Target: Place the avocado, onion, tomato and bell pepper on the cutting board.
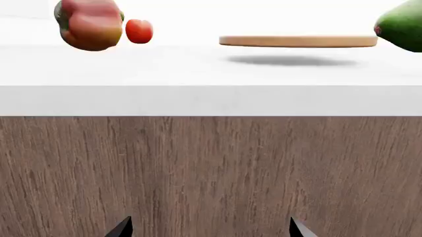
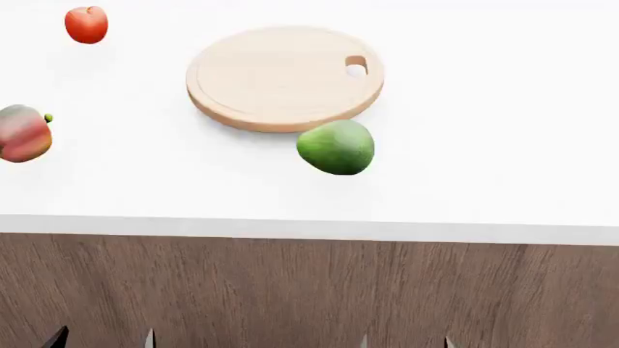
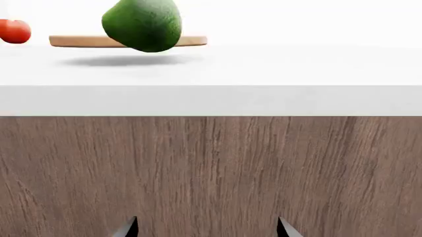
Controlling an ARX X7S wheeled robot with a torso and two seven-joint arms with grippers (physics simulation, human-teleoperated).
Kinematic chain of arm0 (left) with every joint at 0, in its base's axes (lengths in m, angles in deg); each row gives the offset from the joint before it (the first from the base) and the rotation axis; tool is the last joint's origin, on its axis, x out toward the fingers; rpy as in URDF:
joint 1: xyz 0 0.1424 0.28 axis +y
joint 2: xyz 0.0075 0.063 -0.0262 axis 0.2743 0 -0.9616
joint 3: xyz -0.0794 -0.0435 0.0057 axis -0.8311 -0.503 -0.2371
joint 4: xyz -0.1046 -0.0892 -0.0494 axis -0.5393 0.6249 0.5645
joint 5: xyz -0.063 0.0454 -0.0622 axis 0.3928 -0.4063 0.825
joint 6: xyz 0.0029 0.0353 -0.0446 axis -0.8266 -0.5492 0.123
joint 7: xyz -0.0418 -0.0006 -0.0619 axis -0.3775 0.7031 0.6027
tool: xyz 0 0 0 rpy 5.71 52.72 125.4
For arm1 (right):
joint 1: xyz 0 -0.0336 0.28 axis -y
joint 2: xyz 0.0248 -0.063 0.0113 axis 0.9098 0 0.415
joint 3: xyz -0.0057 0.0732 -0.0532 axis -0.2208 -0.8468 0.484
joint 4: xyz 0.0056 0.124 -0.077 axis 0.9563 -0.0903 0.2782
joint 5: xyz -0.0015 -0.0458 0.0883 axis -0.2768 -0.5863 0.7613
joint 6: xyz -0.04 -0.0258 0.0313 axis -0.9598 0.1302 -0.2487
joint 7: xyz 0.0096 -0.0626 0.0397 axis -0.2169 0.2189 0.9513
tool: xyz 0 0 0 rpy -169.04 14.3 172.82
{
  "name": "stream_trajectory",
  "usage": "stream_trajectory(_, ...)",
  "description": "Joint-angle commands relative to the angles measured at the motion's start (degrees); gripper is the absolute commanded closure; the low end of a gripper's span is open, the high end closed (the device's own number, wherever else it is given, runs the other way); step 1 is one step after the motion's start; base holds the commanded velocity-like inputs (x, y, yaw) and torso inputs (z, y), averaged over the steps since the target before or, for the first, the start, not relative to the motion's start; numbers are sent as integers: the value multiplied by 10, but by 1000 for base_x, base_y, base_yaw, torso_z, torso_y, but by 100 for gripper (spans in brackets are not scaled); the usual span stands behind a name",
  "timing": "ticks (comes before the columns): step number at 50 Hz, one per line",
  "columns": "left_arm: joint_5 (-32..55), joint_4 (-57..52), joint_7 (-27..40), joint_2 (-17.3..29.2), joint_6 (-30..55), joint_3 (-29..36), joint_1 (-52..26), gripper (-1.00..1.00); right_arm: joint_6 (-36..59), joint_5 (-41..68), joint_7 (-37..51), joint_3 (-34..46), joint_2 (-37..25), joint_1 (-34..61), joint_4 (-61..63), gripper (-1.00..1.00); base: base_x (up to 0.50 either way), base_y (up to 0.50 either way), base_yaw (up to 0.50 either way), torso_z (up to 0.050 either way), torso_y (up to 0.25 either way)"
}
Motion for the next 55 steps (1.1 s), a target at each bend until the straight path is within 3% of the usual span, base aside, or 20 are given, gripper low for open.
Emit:
stream_trajectory(1, 7, 0, 8, 7, 0, 8, 0, -100, 0, 7, 9, 9, -7, 1, -1, -100, 0, 0, 0, 0, 0)
stream_trajectory(19, 41, 12, 38, 32, 2, 40, -15, -100, 1, 35, 40, 38, -33, 14, -17, -100, 0, 0, 0, 2, 0)
stream_trajectory(55, 56, 25, 73, 54, -1, 73, -31, -100, 2, 56, 67, 67, -58, 31, -34, -100, 0, 0, 0, 50, 22)
